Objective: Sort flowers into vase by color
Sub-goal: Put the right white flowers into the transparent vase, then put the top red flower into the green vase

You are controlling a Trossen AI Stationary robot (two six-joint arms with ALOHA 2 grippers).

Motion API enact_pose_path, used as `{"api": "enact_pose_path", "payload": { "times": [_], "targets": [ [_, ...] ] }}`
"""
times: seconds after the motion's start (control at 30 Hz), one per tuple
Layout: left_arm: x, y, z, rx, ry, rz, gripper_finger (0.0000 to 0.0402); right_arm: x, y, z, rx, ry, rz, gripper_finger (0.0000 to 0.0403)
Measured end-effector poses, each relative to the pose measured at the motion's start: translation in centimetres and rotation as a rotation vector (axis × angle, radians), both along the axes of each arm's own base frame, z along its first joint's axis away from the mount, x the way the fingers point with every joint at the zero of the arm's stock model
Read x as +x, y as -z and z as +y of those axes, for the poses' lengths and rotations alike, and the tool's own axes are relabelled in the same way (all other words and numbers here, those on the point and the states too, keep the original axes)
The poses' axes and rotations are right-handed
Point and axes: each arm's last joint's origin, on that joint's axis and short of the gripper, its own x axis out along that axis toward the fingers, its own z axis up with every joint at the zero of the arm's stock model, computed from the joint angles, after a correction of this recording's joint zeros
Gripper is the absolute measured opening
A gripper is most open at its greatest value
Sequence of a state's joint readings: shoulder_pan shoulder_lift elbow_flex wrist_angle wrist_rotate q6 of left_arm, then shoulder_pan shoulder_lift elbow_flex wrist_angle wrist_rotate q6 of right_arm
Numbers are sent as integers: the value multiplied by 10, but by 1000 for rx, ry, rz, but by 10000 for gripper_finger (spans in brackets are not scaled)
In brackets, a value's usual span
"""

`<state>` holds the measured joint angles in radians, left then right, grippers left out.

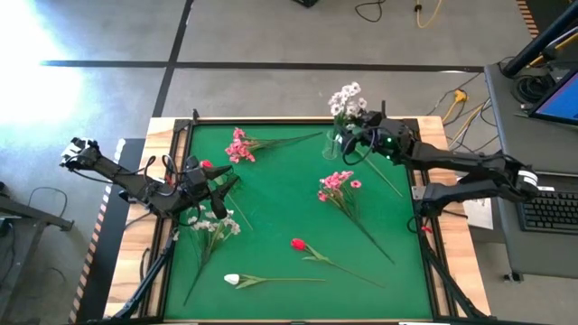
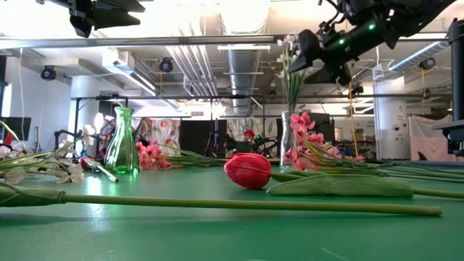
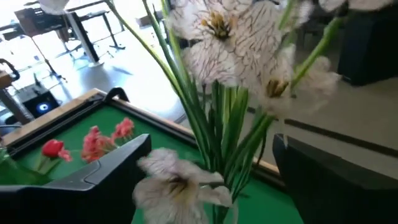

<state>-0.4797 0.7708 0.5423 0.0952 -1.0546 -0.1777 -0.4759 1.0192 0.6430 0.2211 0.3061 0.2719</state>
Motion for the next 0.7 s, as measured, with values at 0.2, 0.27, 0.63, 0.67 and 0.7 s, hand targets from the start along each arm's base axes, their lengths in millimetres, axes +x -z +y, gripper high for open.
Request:
{"api": "enact_pose_path", "payload": {
  "times": [0.2,0.27,0.63,0.67,0.7],
  "targets": [
    [0,0,0,-13,-1,-9,168,-12,-6,7,55,-13,-5,353],
    [0,0,0,-16,-1,-10,168,-16,-7,10,81,-20,-9,354],
    [0,0,0,-29,8,-17,168,-31,-6,21,262,-70,-34,354],
    [0,0,-1,-34,20,-18,168,-33,-6,23,282,-72,-37,354],
    [0,0,-1,-37,26,-19,168,-34,-6,24,302,-77,-40,354]
  ]
}}
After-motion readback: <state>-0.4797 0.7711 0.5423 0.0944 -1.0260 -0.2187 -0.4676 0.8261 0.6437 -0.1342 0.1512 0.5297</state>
